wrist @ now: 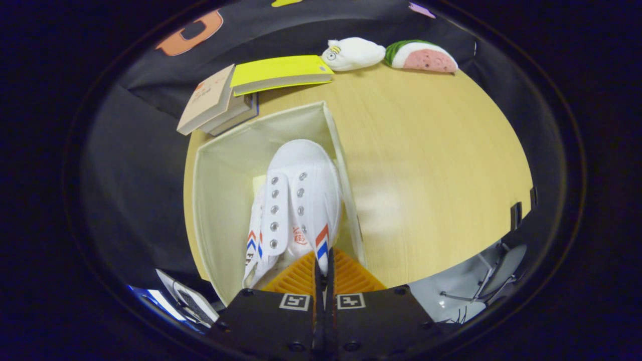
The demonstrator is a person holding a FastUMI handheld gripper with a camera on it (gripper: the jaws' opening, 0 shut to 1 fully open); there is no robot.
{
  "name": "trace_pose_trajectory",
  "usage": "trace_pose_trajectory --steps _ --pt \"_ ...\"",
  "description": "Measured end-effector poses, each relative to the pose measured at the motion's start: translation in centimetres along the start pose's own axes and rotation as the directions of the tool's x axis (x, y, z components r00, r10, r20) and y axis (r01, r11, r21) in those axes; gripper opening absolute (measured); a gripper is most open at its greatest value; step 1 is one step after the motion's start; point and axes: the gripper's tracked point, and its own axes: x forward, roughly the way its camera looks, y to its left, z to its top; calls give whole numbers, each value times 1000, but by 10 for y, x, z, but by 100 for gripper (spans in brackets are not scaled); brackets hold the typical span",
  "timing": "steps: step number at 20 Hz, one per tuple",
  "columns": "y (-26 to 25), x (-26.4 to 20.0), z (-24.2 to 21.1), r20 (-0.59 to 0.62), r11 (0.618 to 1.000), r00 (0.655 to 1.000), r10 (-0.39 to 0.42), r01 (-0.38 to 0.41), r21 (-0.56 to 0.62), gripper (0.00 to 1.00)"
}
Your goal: Open the storage box then place both shoes into the box .Put the left shoe in first, then the right shoe, with the right side of both shoes facing outward in a uniform manner.
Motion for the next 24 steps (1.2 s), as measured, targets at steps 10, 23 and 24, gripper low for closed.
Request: trace_pose_trajectory --steps 10,23,24 --pt "10 14 -3 -51 999 998 -45 43 -31 21" --pt "4 -105 41 460 968 888 6 109 -225 78" --pt "1 -119 44 516 964 856 19 121 -236 78"
